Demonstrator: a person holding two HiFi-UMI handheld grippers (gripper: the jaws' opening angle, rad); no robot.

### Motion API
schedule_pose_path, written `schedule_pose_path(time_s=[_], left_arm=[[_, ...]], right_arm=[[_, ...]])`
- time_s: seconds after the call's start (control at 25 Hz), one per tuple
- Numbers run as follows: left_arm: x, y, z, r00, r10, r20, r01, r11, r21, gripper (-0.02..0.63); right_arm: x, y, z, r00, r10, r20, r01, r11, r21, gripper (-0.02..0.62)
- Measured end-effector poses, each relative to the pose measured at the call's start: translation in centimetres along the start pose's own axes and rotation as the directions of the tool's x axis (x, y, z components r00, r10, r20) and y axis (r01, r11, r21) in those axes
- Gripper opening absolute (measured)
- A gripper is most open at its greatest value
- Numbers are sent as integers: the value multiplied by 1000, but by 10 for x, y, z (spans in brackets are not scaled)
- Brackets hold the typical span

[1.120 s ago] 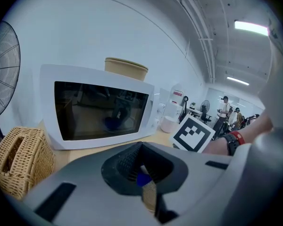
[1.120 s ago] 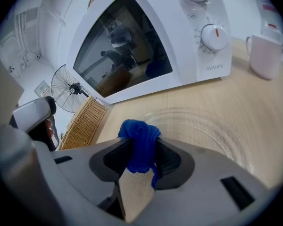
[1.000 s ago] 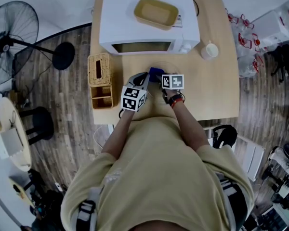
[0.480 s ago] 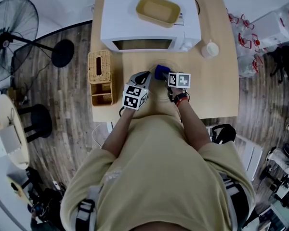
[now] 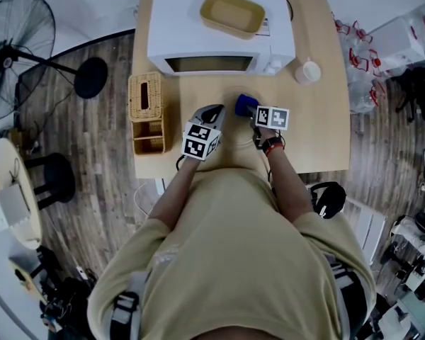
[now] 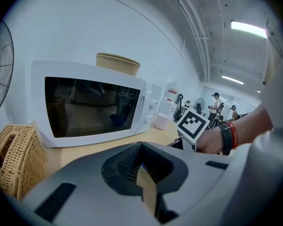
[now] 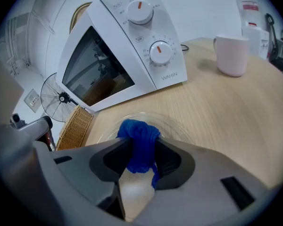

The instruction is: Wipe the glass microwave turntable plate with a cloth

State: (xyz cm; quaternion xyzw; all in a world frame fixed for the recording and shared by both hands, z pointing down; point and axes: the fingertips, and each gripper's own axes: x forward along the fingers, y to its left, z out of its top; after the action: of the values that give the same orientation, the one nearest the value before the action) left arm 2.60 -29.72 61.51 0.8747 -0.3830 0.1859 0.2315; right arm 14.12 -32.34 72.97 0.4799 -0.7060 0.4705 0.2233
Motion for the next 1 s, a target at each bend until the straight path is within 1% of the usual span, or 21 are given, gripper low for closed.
schedule_pose_path(time_s=[0.48,0.8,1.0], left_arm=[[2,-1,-1,1000,-10,-8,10,1000,2,18],[3,-3,-4,1000,-20,-12,20,1000,2,18],[4,-4,-5,1000,-22,-14,22,1000,4,18]], right_arm=[[-14,-26,3,999,-39,22,38,998,47,163],[-28,-47,1,997,-69,33,65,993,95,163],[-37,-60,1,995,-95,41,90,991,100,163]])
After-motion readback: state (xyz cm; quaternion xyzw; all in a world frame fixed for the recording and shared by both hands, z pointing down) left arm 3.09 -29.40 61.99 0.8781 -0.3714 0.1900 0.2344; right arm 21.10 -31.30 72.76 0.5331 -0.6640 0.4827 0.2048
